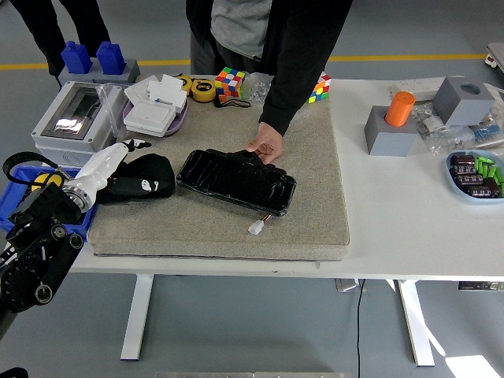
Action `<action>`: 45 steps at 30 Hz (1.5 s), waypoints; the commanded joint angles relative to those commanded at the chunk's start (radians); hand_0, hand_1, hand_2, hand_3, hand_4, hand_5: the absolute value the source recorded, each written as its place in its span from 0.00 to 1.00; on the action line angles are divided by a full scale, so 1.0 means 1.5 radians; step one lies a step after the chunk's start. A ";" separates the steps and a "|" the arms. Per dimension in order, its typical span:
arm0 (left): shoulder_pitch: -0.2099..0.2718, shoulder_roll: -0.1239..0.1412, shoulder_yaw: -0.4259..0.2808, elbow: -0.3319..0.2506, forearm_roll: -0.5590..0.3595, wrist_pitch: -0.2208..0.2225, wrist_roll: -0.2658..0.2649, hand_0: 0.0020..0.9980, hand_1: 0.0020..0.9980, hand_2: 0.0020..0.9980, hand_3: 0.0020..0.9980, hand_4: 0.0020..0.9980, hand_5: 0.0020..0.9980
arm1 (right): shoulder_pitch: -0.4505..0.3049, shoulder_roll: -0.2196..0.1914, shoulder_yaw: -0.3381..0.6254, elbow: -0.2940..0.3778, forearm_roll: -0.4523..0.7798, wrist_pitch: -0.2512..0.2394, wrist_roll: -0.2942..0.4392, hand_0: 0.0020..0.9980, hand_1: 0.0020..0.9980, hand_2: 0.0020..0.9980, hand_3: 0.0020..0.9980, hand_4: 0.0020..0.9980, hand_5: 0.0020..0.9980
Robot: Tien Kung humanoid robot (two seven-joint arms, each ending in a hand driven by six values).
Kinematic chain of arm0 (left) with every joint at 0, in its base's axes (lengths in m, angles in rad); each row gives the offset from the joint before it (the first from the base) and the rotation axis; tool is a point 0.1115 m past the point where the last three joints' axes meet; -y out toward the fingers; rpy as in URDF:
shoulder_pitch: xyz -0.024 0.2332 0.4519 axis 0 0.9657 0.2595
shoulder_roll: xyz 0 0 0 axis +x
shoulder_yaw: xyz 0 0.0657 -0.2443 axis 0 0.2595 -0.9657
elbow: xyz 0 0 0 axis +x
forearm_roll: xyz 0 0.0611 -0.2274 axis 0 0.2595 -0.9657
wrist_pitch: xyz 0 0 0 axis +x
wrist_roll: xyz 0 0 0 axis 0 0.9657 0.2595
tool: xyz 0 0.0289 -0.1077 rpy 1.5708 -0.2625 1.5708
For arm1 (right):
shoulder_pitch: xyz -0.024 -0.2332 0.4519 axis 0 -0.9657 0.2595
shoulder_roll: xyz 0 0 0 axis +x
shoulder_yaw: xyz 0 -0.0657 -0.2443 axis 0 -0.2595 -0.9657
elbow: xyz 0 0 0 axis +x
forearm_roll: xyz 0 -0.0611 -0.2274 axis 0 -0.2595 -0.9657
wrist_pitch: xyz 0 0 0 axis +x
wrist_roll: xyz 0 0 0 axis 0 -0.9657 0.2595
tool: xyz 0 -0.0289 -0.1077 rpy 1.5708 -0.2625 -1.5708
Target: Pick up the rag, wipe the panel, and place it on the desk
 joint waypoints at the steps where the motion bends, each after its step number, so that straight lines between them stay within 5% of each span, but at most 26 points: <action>1: -0.001 0.000 0.001 0.002 0.003 0.000 0.001 0.93 0.89 0.87 0.83 1.00 0.34 | 0.000 0.000 0.000 0.000 0.000 0.000 0.000 0.60 0.58 0.53 0.53 0.99 0.43; 5: -0.010 -0.001 0.007 0.025 0.021 0.006 0.004 0.93 0.89 0.87 0.83 1.00 0.34 | 0.000 -0.001 -0.004 0.000 0.002 0.000 0.000 0.60 0.58 0.53 0.53 0.99 0.43; 6: -0.013 -0.001 0.009 0.031 0.023 0.008 0.004 0.83 0.79 0.78 0.76 0.95 0.13 | 0.000 -0.001 -0.005 0.001 0.003 0.000 0.000 0.60 0.58 0.53 0.53 0.99 0.43; 11: -0.022 -0.005 0.022 0.054 0.001 0.027 -0.010 0.83 0.79 0.78 0.76 0.95 0.13 | 0.001 -0.001 -0.008 0.002 0.006 0.000 0.001 0.60 0.58 0.53 0.53 0.99 0.43; 12: -0.024 -0.006 0.025 0.058 0.001 0.031 -0.013 0.59 0.54 0.58 0.59 0.76 0.00 | 0.001 -0.001 -0.008 0.002 0.006 -0.001 0.000 0.60 0.58 0.53 0.53 0.99 0.43; 17: -0.032 -0.012 0.036 0.078 -0.016 0.066 -0.039 0.59 0.54 0.58 0.59 0.76 0.00 | 0.000 -0.001 -0.006 0.002 0.006 -0.001 0.001 0.60 0.58 0.53 0.53 0.99 0.43; 18: -0.033 -0.013 0.037 0.081 -0.018 0.073 -0.042 0.35 0.45 0.53 0.57 0.67 0.00 | -0.001 -0.001 -0.006 0.002 0.006 -0.001 0.001 0.60 0.58 0.53 0.53 0.99 0.43; 27: -0.035 -0.012 0.028 0.082 -0.022 0.109 -0.050 0.27 0.41 0.48 0.56 0.70 0.00 | -0.001 0.001 -0.003 0.003 0.005 -0.002 0.003 0.60 0.58 0.53 0.53 0.99 0.43; 37: -0.024 -0.002 -0.030 -0.004 -0.027 0.116 -0.039 0.23 0.34 0.39 0.55 0.70 0.00 | -0.005 0.002 0.002 0.003 0.004 -0.003 0.007 0.60 0.58 0.53 0.53 0.99 0.43; 45: -0.032 -0.029 0.028 -0.050 -0.038 0.135 -0.015 0.22 0.32 0.36 0.55 0.70 0.00 | -0.004 0.004 0.000 0.003 0.006 -0.004 0.009 0.60 0.58 0.53 0.53 0.99 0.43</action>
